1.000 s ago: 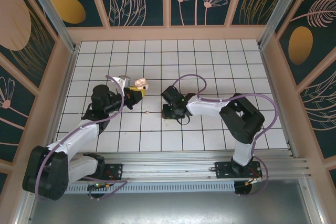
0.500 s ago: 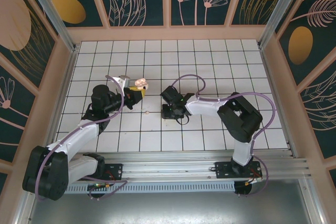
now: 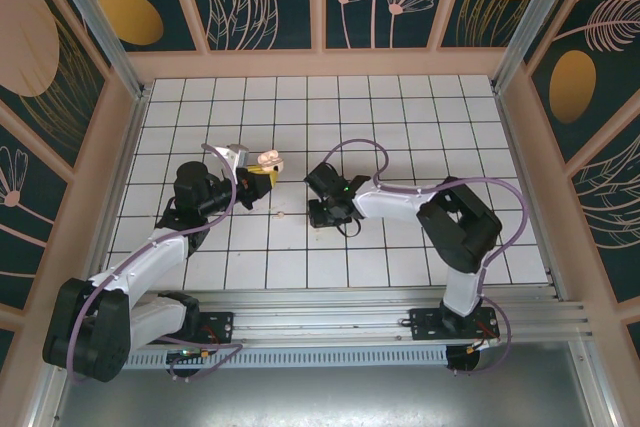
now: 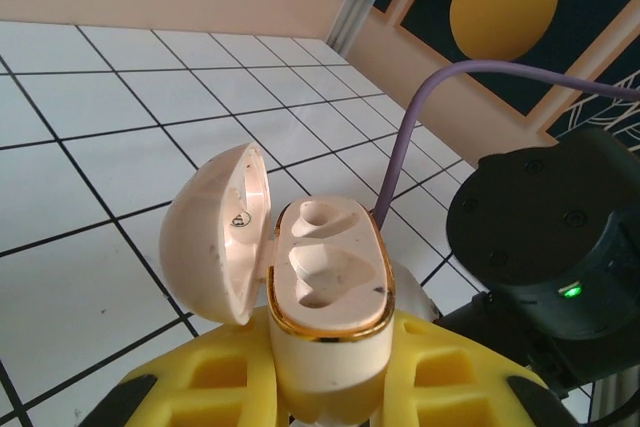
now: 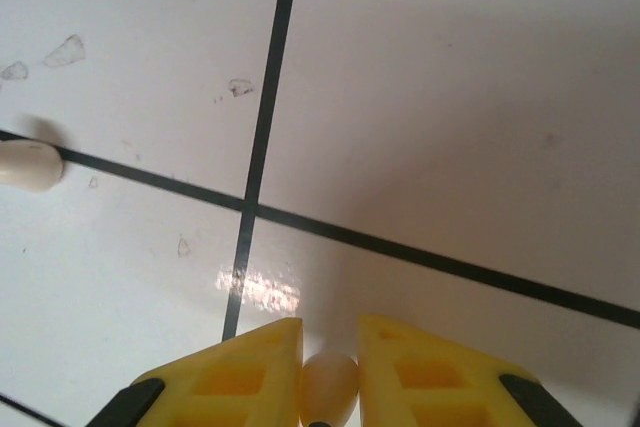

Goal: Insert wireless bluetooth earbuds into charging case

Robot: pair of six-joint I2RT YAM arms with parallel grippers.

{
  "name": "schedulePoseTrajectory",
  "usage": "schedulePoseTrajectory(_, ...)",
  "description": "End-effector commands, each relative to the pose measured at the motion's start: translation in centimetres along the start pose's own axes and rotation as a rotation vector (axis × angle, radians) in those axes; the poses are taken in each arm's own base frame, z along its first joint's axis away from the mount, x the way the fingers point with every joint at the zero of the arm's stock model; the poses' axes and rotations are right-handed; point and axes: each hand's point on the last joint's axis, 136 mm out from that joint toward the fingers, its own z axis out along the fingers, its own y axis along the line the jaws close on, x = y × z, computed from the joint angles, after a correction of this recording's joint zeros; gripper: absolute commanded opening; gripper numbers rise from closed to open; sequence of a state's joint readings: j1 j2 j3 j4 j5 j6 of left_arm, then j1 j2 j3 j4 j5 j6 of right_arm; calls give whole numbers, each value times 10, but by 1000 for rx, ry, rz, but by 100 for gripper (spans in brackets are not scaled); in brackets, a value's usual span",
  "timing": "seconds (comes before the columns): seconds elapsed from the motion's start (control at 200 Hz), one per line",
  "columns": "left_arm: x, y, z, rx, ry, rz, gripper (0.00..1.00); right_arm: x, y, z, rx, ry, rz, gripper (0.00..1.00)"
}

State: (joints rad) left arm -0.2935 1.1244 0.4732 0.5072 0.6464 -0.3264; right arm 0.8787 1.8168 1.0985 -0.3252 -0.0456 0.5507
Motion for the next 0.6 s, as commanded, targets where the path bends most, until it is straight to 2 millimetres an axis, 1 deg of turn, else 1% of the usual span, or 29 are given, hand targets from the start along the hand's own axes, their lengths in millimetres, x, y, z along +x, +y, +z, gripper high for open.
schedulePoseTrajectory(0.0, 0, -16, -7, 87, -31, 71, 12, -17, 5, -33, -20, -114, -49, 19)
schedulePoseTrajectory(0.055, 3, -23, -9, 128, -51, 99, 12, -24, 9, -40, -46, -159, -56, 19)
schedulePoseTrajectory(0.09, 4, -28, -11, 155, -62, 122, 12, -30, 9, -45, -44, -200, -57, 19)
schedulePoseTrajectory(0.23, 9, -40, -19, 204, -106, 203, 11, -50, 16, -67, -86, -338, -75, 19)
schedulePoseTrajectory(0.4, 15, -44, -26, 211, -153, 279, 11, -69, 21, -95, -110, -487, -125, 19)
schedulePoseTrajectory(0.591, 30, -41, -19, 208, -119, 334, 10, -81, 32, -130, -162, -626, -204, 19)
